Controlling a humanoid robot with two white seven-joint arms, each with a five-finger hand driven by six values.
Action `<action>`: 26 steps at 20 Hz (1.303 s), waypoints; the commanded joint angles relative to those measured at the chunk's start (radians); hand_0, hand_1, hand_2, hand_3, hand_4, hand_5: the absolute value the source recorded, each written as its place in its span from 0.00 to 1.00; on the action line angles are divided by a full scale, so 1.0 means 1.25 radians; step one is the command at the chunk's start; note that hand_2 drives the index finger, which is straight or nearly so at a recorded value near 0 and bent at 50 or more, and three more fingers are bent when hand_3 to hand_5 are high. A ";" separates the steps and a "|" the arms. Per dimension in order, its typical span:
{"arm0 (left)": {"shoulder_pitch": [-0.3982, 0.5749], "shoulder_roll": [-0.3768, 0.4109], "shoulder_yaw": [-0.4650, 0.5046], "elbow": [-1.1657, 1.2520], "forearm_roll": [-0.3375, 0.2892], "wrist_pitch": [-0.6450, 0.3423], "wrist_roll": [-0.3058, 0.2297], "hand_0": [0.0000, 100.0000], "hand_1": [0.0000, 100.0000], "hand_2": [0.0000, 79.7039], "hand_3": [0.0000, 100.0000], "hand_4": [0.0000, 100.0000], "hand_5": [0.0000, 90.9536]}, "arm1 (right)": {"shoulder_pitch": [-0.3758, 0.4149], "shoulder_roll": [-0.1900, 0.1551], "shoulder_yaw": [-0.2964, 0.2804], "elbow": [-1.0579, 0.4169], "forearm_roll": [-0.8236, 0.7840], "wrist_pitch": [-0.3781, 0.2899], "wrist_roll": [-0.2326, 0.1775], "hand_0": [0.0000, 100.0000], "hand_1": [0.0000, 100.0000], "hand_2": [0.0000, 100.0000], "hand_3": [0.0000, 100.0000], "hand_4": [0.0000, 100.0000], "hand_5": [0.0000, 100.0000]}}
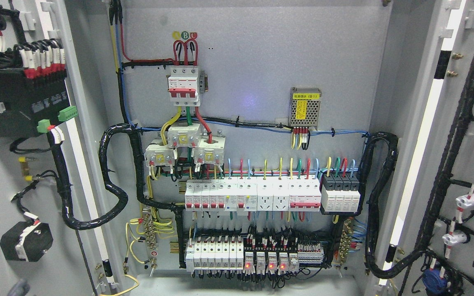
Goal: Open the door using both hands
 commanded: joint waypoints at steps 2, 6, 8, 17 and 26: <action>-0.043 0.087 0.234 0.135 0.021 -0.695 0.004 0.00 0.00 0.00 0.00 0.00 0.00 | 0.026 0.002 -0.053 0.016 -0.008 0.000 0.000 0.00 0.00 0.00 0.00 0.00 0.00; -0.045 0.101 0.251 0.174 0.024 -0.695 0.004 0.00 0.00 0.00 0.00 0.00 0.00 | 0.055 0.000 -0.011 -0.036 -0.003 -0.003 0.000 0.00 0.00 0.00 0.00 0.00 0.00; -0.045 0.107 0.251 0.180 0.024 -0.695 0.004 0.00 0.00 0.00 0.00 0.00 0.00 | 0.058 0.000 0.026 -0.075 0.001 -0.003 0.000 0.00 0.00 0.00 0.00 0.00 0.00; -0.124 0.166 0.251 0.337 0.016 -0.696 0.004 0.00 0.00 0.00 0.00 0.00 0.00 | 0.079 -0.028 0.234 -0.135 0.084 -0.003 0.009 0.00 0.00 0.00 0.00 0.00 0.00; -0.183 0.240 0.104 0.445 0.025 -0.701 0.012 0.00 0.00 0.00 0.00 0.00 0.00 | 0.128 -0.023 0.536 0.093 0.310 -0.003 0.010 0.00 0.00 0.00 0.00 0.00 0.00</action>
